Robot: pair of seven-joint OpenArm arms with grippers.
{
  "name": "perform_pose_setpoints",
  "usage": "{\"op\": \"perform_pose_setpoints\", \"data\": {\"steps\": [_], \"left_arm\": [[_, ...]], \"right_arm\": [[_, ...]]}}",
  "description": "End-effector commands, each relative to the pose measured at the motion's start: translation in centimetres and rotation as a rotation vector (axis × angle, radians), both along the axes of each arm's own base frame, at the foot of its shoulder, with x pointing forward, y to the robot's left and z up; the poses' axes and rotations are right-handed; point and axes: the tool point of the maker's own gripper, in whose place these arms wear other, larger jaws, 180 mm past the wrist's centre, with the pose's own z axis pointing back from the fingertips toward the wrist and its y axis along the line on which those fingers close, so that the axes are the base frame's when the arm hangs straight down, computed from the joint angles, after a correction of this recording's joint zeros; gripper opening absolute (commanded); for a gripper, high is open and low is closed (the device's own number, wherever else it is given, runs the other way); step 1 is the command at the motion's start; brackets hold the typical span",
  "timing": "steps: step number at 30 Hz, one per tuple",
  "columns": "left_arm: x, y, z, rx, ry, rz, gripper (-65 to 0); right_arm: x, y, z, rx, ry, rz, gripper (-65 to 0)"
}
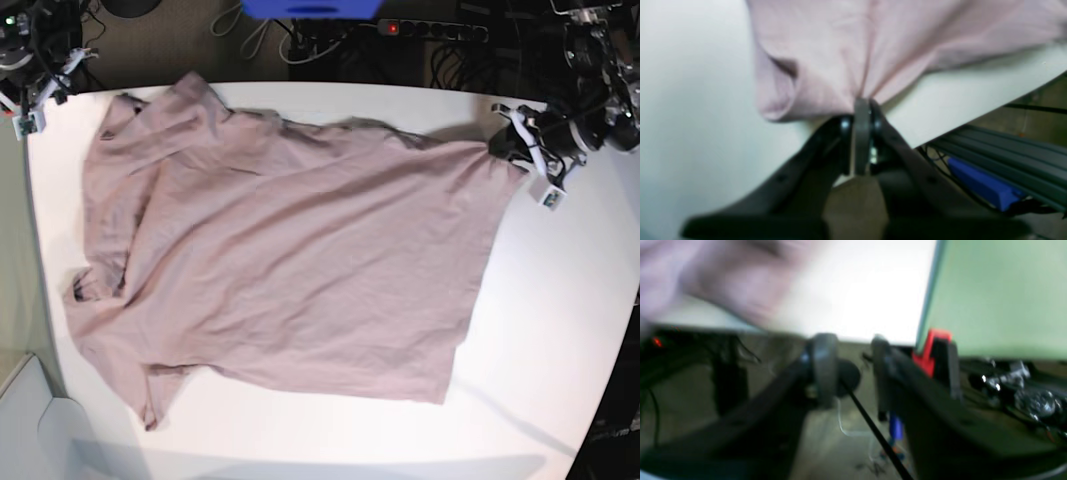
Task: Layout the t-shirt on the table in an organized manner, then fold the t-shirt properly
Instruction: 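Lay the t-shirt down and pull its edges outward with both grippers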
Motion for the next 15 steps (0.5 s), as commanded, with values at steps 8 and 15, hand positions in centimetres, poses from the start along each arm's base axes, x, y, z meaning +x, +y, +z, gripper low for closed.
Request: {"op": "perform_pose_setpoints", "data": {"steps": [8, 15], "left_arm": [[-0.6, -0.1, 2.0, 0.036, -0.051, -0.038, -14.0], [1.8, 1.4, 5.3, 0.064, -0.190, 0.035, -3.5]], "right_arm": [[0.3, -2.2, 1.9, -0.047, -0.067, -0.056, -33.0], [0.9, -3.3, 2.9, -0.065, -0.111, -0.099, -33.0]]}}
